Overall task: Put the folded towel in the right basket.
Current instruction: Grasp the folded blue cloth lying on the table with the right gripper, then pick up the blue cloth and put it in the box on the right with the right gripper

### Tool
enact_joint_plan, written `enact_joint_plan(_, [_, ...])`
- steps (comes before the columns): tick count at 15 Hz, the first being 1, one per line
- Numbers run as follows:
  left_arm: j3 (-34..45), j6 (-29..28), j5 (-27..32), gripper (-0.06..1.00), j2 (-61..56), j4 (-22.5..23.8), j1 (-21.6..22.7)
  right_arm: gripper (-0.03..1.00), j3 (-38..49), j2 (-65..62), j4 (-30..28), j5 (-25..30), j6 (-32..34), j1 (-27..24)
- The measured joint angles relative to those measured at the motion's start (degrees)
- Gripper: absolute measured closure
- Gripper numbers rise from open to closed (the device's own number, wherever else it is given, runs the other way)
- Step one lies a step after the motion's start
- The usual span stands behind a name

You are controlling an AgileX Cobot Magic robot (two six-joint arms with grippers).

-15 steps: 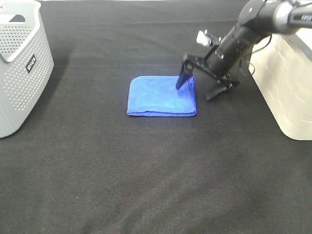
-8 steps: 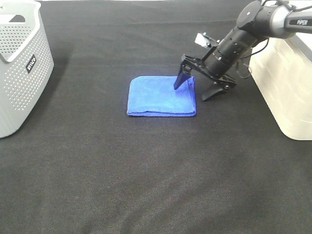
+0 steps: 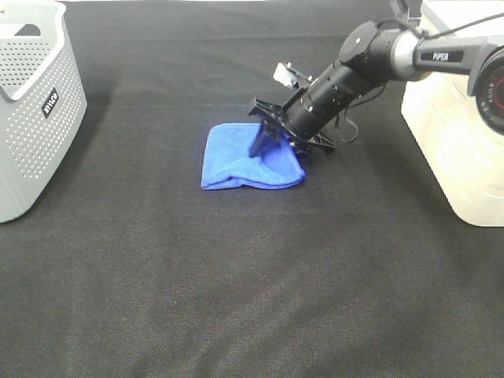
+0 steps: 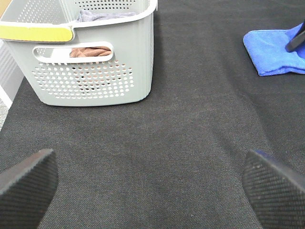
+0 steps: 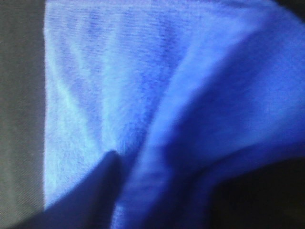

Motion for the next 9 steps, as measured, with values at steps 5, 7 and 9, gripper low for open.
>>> enact_joint_plan(5, [0.0,0.0,0.0,-0.04,0.0,0.0,0.0,0.79,0.34,-0.46,-0.06,-0.23,-0.8,0.0])
enact_joint_plan(7, [0.0,0.0,0.0,-0.04,0.0,0.0,0.0,0.79,0.29,-1.6,-1.03,1.32,-1.43,0.23])
enact_joint_plan(9, [0.0,0.0,0.0,-0.04,0.0,0.0,0.0,0.79,-1.03,-2.64,-2.06,5.1,-1.43,0.34])
